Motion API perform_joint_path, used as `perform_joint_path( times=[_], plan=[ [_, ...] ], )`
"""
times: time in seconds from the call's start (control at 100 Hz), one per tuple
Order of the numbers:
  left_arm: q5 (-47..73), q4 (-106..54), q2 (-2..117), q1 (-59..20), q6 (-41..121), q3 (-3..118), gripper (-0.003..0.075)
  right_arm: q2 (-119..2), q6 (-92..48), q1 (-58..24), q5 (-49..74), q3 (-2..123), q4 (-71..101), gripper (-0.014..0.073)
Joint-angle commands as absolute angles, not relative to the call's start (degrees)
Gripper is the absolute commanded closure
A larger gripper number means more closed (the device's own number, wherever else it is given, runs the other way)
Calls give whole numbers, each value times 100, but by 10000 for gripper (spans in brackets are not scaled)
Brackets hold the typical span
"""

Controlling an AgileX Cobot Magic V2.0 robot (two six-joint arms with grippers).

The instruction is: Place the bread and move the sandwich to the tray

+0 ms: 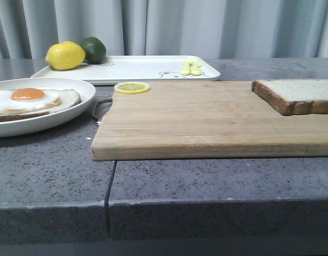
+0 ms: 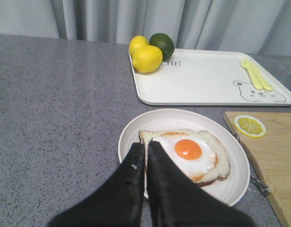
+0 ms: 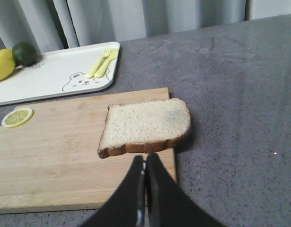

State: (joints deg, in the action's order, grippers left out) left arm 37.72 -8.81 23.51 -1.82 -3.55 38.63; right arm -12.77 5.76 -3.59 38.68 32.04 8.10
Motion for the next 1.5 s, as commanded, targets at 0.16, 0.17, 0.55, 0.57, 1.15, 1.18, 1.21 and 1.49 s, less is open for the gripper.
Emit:
perform_joint_path(
  times=[0.16,0.17,0.55,0.57,1.15,1.18,1.21,1.49],
  plan=[
    [4000,-999,3195,-630,-409,4967,739,-2145,483,-358,3936,4328,843,710],
    [3984,-999,3208,-647,-409,4968,739,-2164,483,-358,3936,4357,843,710],
    [3856,-824,3252,-862,-409,4968,739,-2258,452,-358,3991,4407,936,708],
    [3849,-811,3252,-862,-409,4968,738,-2258,396,-358,4020,4407,936,705],
    [3849,-736,3252,-862,-409,4968,102,-2258,-540,-358,4092,4407,936,158],
    [3849,-736,3252,-862,-409,4968,102,-2258,-540,-358,4088,4407,936,158],
    [3849,-736,3252,-862,-409,4968,102,-2258,-540,-358,4088,4407,936,158],
    [3861,-736,3252,-862,-409,4945,102,-2258,-540,-358,4070,4407,936,160]
  ],
)
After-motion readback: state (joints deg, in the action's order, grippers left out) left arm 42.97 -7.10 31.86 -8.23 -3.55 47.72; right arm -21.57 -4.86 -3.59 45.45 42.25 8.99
